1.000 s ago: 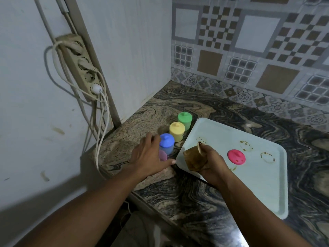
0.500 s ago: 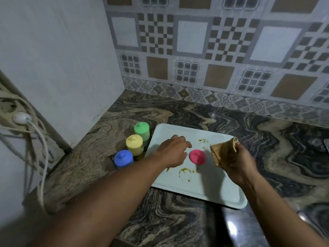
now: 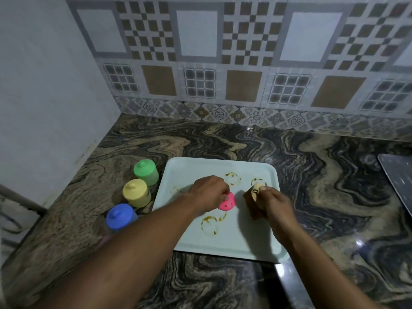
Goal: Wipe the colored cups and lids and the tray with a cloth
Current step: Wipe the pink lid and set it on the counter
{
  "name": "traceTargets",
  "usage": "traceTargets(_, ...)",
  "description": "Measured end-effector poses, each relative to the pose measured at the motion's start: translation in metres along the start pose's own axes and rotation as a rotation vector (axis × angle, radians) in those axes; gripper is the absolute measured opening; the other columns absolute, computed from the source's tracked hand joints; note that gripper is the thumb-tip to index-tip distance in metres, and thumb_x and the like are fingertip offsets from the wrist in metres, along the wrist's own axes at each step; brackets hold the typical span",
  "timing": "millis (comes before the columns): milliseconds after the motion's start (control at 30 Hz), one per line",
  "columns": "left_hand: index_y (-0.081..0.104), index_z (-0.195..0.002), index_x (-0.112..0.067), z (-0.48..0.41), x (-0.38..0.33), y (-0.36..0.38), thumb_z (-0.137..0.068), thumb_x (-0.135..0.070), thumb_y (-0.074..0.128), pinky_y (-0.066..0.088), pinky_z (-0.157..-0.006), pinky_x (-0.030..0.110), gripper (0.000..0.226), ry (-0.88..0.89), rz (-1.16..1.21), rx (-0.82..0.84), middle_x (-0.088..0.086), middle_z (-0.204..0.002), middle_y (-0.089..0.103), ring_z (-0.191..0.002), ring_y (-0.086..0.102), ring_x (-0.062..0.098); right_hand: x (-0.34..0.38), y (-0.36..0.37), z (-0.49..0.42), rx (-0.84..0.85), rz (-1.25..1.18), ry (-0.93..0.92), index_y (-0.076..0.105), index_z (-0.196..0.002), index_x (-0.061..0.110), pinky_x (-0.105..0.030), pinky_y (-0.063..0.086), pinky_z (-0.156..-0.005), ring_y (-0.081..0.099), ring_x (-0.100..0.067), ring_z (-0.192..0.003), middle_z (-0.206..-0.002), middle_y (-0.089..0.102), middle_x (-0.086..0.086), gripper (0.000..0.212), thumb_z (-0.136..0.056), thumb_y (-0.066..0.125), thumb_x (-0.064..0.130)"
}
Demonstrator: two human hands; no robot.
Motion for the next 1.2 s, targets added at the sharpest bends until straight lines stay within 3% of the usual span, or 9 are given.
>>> traceTargets(100,0.074,-0.096,-0.017,0.004,0.006,0.002,-0.093,-0.029,0.064,0.055,-0.074,0.04,0.016,0.004,0.014,-0.006,0.003,-0.087,0.067,-0.08,0.062,0.023,0.015,0.011,0.009,0.024,0.134,-0.208,0.076,-0.098,0.025,-0.041,0.057,-0.076,0.068,-0.018,-0.085,-0.092,0.076,0.004,0.017,-0.098,0.059,0.022)
traceTargets(333,0.072,-0.109,-0.021,0.015,0.007,-0.004,-0.095,-0.031,0.059,0.051,-0.081,0.04,0.021,0.085,0.097,-0.057,0.001,-0.095,0.065,-0.091,0.06,0.021,0.032,0.038,0.027,0.141,0.377,-0.534,0.069,-0.115,0.026,-0.022,0.051,-0.094,0.064,0.0,-0.108,-0.113,0.072,0.01,0.029,-0.097,0.06,0.005)
traceTargets(433,0.071,-0.112,-0.018,0.019,-0.001,-0.018,-0.094,-0.029,0.062,0.047,-0.085,0.039,0.023,0.165,0.135,-0.152,0.002,-0.102,0.065,-0.098,0.056,0.021,0.036,0.054,0.038,0.189,0.515,-0.713,0.07,-0.119,0.015,-0.029,0.049,-0.1,0.065,-0.014,-0.114,-0.12,0.071,0.001,0.045,-0.085,0.059,-0.013)
traceTargets(633,0.063,-0.128,-0.013,0.027,0.008,-0.029,-0.095,-0.012,0.06,0.045,-0.094,0.036,0.033,0.182,0.024,-0.305,0.006,-0.118,0.06,-0.113,0.05,0.022,0.041,0.072,0.067,0.171,0.662,-0.976,0.077,-0.107,0.013,-0.034,0.051,-0.102,0.063,-0.021,-0.12,-0.121,0.072,-0.001,0.045,-0.074,0.067,-0.016)
traceTargets(800,0.064,-0.126,-0.011,0.032,0.022,-0.04,-0.101,-0.024,0.05,0.044,-0.095,0.036,0.031,0.072,0.079,-0.385,0.007,-0.118,0.062,-0.112,0.053,0.023,0.048,0.089,0.089,0.288,0.698,-1.073,0.077,-0.101,0.014,-0.029,0.054,-0.095,0.066,-0.019,-0.115,-0.116,0.073,0.003,0.037,-0.073,0.061,-0.005)
traceTargets(900,0.065,-0.113,-0.01,0.036,0.025,-0.053,-0.099,-0.026,0.053,0.045,-0.087,0.036,0.025,0.007,0.146,-0.463,0.008,-0.109,0.064,-0.104,0.055,0.025,0.067,0.06,0.073,0.086,0.486,-1.01,0.075,-0.105,0.017,-0.024,0.049,-0.099,0.064,-0.011,-0.115,-0.116,0.072,0.007,0.042,-0.077,0.057,-0.009)
traceTargets(1000,0.064,-0.107,-0.008,0.035,0.017,-0.063,-0.097,-0.024,0.056,0.045,-0.085,0.038,0.021,-0.006,0.207,-0.515,0.009,-0.105,0.064,-0.099,0.055,0.025,0.078,0.059,0.062,-0.045,0.523,-0.999,0.075,-0.108,0.013,-0.025,0.044,-0.106,0.063,-0.016,-0.119,-0.118,0.072,0.001,0.048,-0.077,0.06,-0.019)
traceTargets(1100,0.064,-0.104,-0.008,0.037,0.013,-0.067,-0.096,-0.023,0.057,0.046,-0.085,0.037,0.018,-0.004,0.23,-0.553,0.009,-0.105,0.064,-0.099,0.055,0.024,0.074,0.083,0.072,0.058,0.677,-1.072,0.076,-0.108,0.012,-0.03,0.045,-0.106,0.061,-0.023,-0.12,-0.12,0.071,-0.002,0.048,-0.074,0.064,-0.02)
traceTargets(1200,0.064,-0.103,-0.01,0.045,0.02,-0.06,-0.096,-0.023,0.057,0.044,-0.084,0.035,0.017,-0.035,0.211,-0.565,0.007,-0.103,0.064,-0.099,0.055,0.024,0.069,0.079,0.079,0.167,0.656,-1.124,0.075,-0.103,0.018,-0.029,0.051,-0.098,0.064,-0.018,-0.116,-0.115,0.072,0.006,0.043,-0.076,0.062,-0.013)
Point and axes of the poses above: each hand's wrist, its own z-axis away from the middle knuckle, its own y-axis out of the palm, x = y × z, the point moved 9 cm from there along -z, towards the middle knuckle
